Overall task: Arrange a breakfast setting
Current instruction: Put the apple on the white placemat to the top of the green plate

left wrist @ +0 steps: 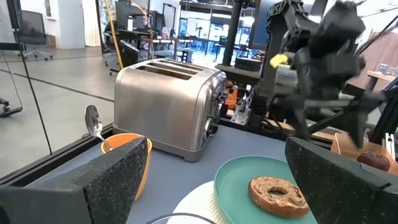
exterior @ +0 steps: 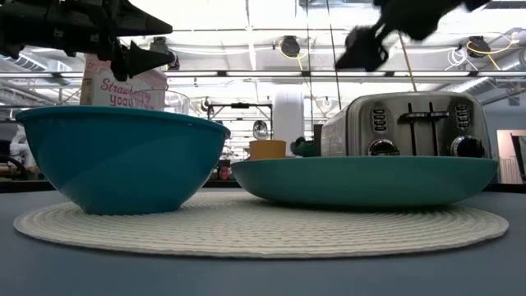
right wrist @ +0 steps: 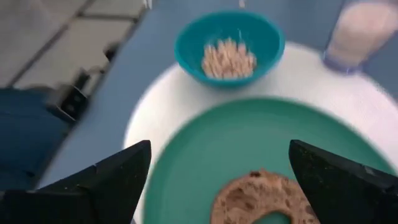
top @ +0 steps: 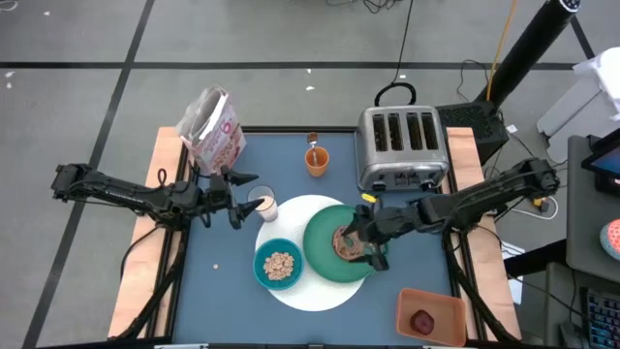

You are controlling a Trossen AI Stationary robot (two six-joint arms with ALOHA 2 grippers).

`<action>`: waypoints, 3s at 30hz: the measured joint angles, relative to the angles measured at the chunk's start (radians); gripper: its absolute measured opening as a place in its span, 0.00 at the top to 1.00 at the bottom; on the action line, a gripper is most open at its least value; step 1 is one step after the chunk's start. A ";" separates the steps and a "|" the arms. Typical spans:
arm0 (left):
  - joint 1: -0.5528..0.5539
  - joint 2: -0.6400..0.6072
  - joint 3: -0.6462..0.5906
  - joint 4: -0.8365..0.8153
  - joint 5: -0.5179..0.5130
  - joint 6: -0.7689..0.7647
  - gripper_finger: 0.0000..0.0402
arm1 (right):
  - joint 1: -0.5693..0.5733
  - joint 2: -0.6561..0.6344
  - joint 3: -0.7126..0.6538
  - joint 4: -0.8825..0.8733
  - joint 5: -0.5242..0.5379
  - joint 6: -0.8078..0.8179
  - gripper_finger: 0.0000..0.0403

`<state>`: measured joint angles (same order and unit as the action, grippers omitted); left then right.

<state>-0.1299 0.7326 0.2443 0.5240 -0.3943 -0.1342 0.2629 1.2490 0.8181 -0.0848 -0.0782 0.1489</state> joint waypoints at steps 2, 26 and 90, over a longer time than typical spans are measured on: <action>0.000 0.000 0.000 0.000 0.000 0.000 0.04 | 0.019 -0.051 0.000 -0.001 0.000 0.028 0.07; 0.000 0.000 0.000 -0.001 0.000 -0.007 0.04 | 0.335 -0.121 0.249 -0.506 0.003 0.456 0.07; 0.000 0.000 0.000 -0.004 0.000 -0.009 0.04 | 0.666 0.252 0.284 -0.697 -0.157 1.856 0.07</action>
<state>-0.1299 0.7330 0.2443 0.5198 -0.3942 -0.1432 0.9288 1.5011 1.1019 -0.7821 -0.2354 2.0048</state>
